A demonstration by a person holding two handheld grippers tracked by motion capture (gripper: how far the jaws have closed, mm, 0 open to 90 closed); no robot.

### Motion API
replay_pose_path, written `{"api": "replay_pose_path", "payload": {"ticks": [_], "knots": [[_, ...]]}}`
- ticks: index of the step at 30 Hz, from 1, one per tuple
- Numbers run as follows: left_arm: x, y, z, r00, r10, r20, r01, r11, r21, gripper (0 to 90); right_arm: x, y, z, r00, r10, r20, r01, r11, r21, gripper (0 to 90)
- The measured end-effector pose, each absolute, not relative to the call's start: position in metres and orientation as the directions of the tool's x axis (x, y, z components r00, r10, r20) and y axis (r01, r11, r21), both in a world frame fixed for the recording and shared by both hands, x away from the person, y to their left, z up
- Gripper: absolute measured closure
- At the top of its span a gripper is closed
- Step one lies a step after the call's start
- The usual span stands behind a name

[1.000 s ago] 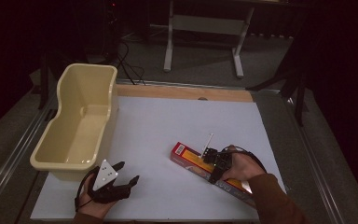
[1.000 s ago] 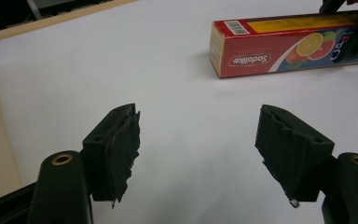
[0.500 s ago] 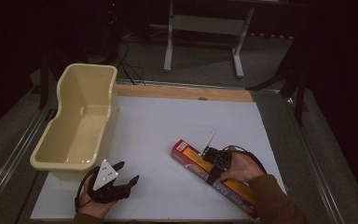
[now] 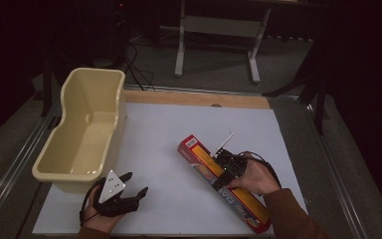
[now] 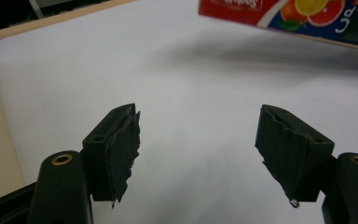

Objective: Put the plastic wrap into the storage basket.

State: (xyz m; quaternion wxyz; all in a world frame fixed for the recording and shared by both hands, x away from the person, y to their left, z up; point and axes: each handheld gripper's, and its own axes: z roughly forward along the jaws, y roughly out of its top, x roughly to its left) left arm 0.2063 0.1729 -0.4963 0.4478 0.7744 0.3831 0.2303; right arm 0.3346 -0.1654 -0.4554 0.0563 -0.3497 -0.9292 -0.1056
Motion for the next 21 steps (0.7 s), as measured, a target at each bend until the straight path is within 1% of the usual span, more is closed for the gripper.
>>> {"api": "replay_pose_path", "payload": {"ticks": [7, 17, 18, 19, 20, 21], "knots": [[0.206, 0.174, -0.496, 0.601, 0.799, 0.014, 0.385, -0.305, 0.871, 29.8, 0.332, -0.152, -0.438, -0.741, 0.638, 0.211, 0.672, 0.695, 0.256, 41.1], [0.206, 0.174, -0.495, 0.597, 0.802, 0.014, 0.383, -0.3, 0.874, 29.7, 0.33, -0.135, -0.424, -0.727, 0.639, 0.252, 0.686, 0.663, 0.298, 41.1], [0.206, 0.175, -0.495, 0.596, 0.803, 0.013, 0.383, -0.299, 0.874, 29.7, 0.332, -0.132, -0.422, -0.713, 0.641, 0.284, 0.701, 0.639, 0.318, 41.1], [0.206, 0.175, -0.495, 0.596, 0.803, 0.013, 0.383, -0.299, 0.874, 29.7, 0.332, -0.132, -0.422, -0.713, 0.641, 0.284, 0.701, 0.639, 0.318, 41.1], [0.206, 0.175, -0.495, 0.593, 0.805, 0.009, 0.384, -0.293, 0.876, 29.7, 0.335, -0.13, -0.42, -0.705, 0.636, 0.314, 0.709, 0.621, 0.333, 41.1], [0.206, 0.175, -0.495, 0.593, 0.805, 0.009, 0.384, -0.293, 0.876, 29.7, 0.336, -0.128, -0.419, -0.701, 0.635, 0.324, 0.713, 0.616, 0.335, 41.1]]}}
